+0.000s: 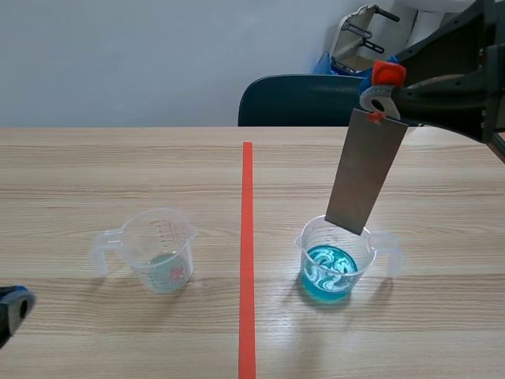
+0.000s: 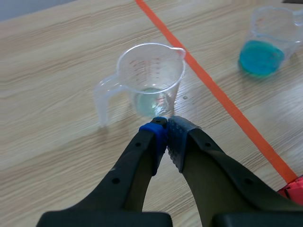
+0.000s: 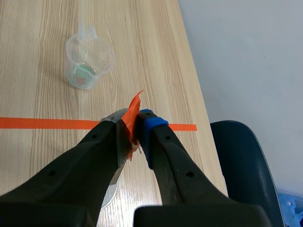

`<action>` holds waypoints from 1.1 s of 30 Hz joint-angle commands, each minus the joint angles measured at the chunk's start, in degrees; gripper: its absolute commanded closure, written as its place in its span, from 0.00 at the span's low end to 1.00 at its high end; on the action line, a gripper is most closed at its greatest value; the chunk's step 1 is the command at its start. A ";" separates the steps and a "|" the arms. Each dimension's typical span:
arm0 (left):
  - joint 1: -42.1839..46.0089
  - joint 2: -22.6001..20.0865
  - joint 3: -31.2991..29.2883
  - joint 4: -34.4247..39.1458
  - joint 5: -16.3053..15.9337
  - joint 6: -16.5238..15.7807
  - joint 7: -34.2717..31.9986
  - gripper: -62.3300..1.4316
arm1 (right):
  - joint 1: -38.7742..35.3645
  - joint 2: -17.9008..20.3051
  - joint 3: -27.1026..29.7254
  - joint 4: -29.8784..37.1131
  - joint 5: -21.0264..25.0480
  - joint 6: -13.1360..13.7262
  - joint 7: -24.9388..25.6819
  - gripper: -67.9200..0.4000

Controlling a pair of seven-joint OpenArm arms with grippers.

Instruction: Do the redox reaction experiment

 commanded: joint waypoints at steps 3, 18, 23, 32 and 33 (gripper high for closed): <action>3.34 1.16 -3.78 2.73 -2.99 -0.11 -0.76 0.93 | 0.52 0.00 0.57 0.68 0.81 0.35 0.59 0.98; 9.42 4.44 -8.98 9.51 -3.58 -2.67 -1.16 0.93 | 0.52 -0.02 0.57 0.68 0.83 0.35 0.63 0.98; 9.42 4.42 -8.98 9.51 -3.58 -2.67 -1.16 0.77 | 0.52 -0.02 0.57 0.68 0.83 0.35 0.66 0.98; 9.40 4.39 -8.98 9.51 -3.63 -2.62 -1.22 0.00 | 0.52 -0.02 0.57 0.68 0.81 0.35 0.63 0.98; 9.40 4.39 -8.98 9.51 -3.63 -2.62 -1.20 0.00 | 0.52 -0.02 0.57 0.68 0.81 0.35 0.63 0.98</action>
